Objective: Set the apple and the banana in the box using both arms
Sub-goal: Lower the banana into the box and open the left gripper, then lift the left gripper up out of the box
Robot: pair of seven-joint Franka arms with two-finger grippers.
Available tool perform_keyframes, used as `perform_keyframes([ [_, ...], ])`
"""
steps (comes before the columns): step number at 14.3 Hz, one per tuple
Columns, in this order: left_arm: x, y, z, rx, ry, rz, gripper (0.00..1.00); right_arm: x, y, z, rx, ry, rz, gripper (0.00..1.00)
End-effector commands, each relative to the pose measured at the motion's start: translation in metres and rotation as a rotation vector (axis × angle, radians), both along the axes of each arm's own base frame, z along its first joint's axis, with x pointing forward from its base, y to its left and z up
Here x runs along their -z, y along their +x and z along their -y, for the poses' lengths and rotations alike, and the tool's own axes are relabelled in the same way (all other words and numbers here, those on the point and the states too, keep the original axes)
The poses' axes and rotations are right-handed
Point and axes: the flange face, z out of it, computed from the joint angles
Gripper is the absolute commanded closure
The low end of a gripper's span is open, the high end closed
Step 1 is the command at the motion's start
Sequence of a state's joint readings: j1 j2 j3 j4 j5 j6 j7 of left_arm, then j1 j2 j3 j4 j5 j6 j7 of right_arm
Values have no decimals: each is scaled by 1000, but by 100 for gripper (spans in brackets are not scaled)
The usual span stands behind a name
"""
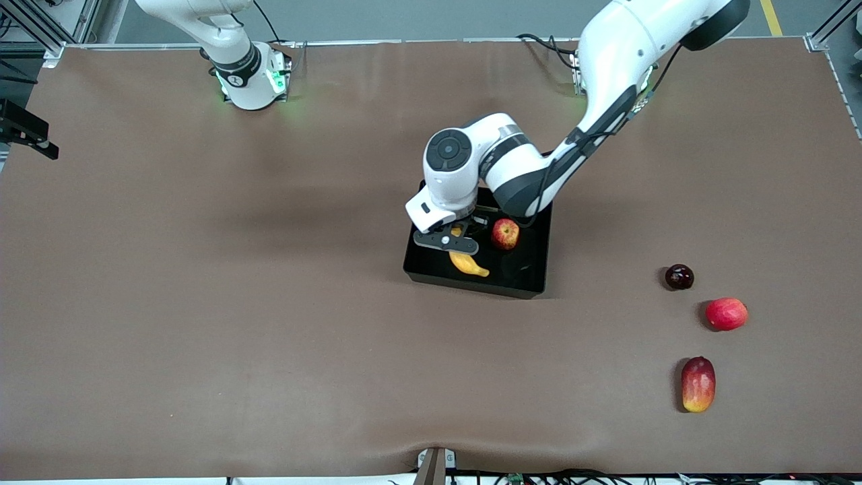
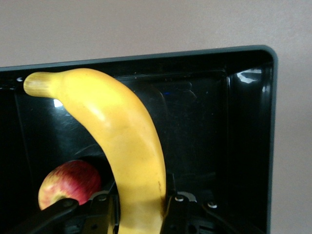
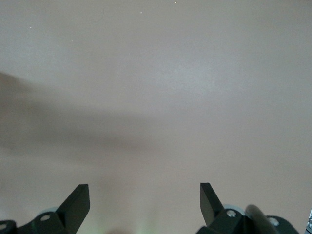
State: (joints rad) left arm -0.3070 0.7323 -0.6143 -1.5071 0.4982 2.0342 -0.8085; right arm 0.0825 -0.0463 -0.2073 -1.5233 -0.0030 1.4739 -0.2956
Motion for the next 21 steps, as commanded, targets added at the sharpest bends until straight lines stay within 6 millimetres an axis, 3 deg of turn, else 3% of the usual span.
perform_keyframes([
  [1,9,9,6,-1,-22,35,100,-5,0,0,1,-15,-6,0],
  [7,51,0,13,15,-29,-9,100,-3,-3,-6,58,6,-31,0],
  [11,63,-8,18,34,-17,-19,100,-3,-3,-2,66,6,-31,0],
  [17,93,10,5,13,-26,15,100,-4,-4,0,71,6,-28,0],
  [18,96,12,3,6,-32,19,95,-3,-4,0,71,6,-29,0],
  [19,94,13,3,5,-34,23,79,-3,-4,0,71,6,-29,0],
  [21,80,19,1,3,-42,44,12,-3,-4,0,71,6,-29,0],
])
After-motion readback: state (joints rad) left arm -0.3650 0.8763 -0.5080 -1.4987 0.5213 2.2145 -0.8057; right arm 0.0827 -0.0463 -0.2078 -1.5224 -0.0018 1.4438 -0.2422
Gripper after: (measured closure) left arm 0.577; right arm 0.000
